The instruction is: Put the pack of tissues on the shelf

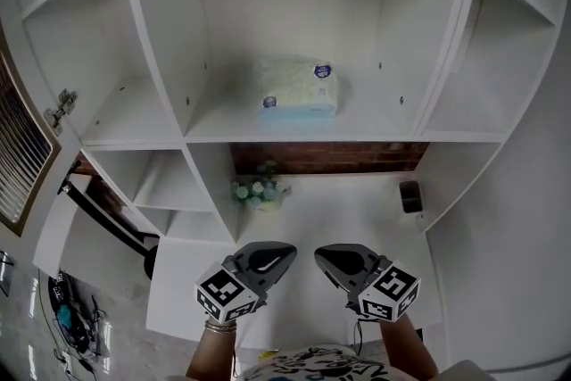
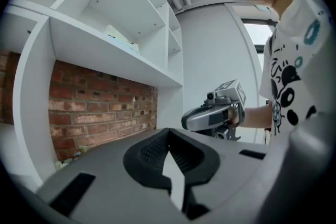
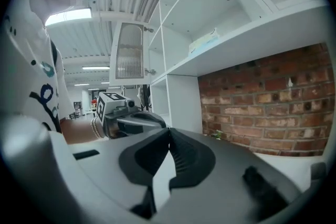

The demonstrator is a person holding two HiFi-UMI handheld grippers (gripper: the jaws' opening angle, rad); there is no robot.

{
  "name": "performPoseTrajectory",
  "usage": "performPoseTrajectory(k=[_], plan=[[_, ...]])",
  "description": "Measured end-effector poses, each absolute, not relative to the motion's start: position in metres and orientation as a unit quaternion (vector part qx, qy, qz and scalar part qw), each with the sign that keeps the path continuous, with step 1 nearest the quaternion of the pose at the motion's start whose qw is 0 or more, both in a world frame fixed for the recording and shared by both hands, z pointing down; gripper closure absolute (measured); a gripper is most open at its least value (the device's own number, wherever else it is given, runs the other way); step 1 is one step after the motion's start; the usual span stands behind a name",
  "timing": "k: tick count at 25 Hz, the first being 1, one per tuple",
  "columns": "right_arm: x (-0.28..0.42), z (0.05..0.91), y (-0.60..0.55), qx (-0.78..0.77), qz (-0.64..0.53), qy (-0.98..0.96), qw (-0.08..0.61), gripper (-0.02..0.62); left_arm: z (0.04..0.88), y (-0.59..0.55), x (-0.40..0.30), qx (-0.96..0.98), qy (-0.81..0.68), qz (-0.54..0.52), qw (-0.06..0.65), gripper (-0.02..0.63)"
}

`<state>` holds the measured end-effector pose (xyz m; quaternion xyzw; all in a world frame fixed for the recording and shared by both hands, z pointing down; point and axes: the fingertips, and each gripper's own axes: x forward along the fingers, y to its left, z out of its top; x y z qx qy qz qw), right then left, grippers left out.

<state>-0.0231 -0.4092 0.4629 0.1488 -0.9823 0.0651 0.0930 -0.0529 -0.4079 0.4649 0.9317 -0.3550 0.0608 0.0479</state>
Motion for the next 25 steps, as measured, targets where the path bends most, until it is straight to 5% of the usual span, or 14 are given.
performPoseTrajectory(k=[25], plan=[[-0.009,0.502,-0.369,0.179,0.059,-0.97,0.154,0.569,0.501,-0.361,-0.054,0.905,-0.408,0.055,0.106,0.591]])
